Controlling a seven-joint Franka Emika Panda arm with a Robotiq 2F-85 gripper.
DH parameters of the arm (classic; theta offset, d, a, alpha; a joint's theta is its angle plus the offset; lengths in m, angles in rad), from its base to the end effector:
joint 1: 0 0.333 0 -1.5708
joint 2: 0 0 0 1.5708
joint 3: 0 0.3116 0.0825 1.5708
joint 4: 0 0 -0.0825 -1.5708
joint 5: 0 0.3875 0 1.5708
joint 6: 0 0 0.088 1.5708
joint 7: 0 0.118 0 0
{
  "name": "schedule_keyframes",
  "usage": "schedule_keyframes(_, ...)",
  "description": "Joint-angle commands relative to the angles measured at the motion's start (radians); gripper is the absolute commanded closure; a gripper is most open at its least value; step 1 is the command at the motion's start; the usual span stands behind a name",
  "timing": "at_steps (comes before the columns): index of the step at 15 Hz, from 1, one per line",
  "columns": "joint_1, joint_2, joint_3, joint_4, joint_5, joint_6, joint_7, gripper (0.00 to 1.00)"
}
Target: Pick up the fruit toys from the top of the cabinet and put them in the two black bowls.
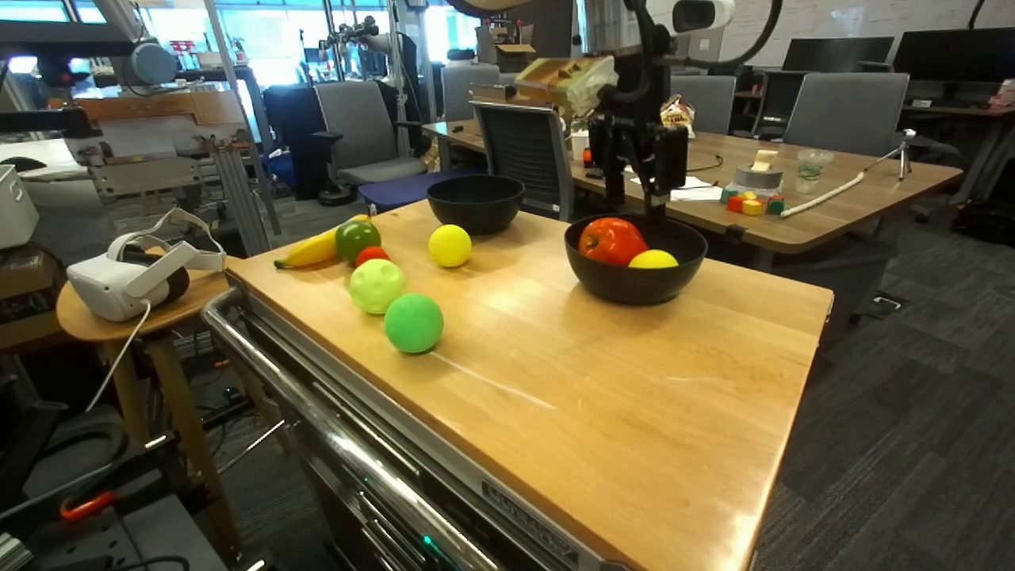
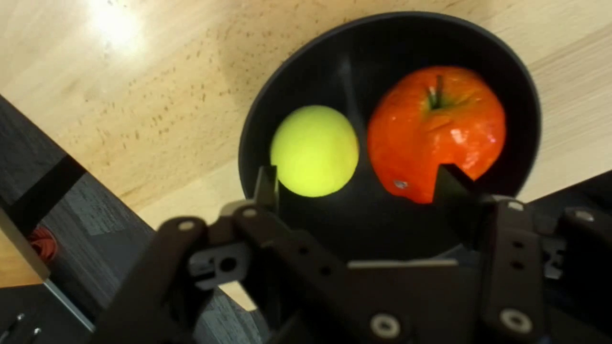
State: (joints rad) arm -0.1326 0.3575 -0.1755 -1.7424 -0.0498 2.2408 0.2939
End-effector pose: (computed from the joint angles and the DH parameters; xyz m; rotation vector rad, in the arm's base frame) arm 0.6369 -0.1946 0.3706 2.9138 -0.8356 0.2201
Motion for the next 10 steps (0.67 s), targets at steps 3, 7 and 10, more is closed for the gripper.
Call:
schedule_keyframes(3, 0.009, -0.243, 0.074, -0.052, 0.100, -0.212, -0.180, 0.00)
schedule_keyframes(7, 0.015, -0.379, 0.099, -0.141, 0.242, -0.309, -0.335, 0.00)
schedule_keyframes(10, 0.023, -0.356, 0.093, -0.113, 0.205, -0.313, -0.292, 0.00)
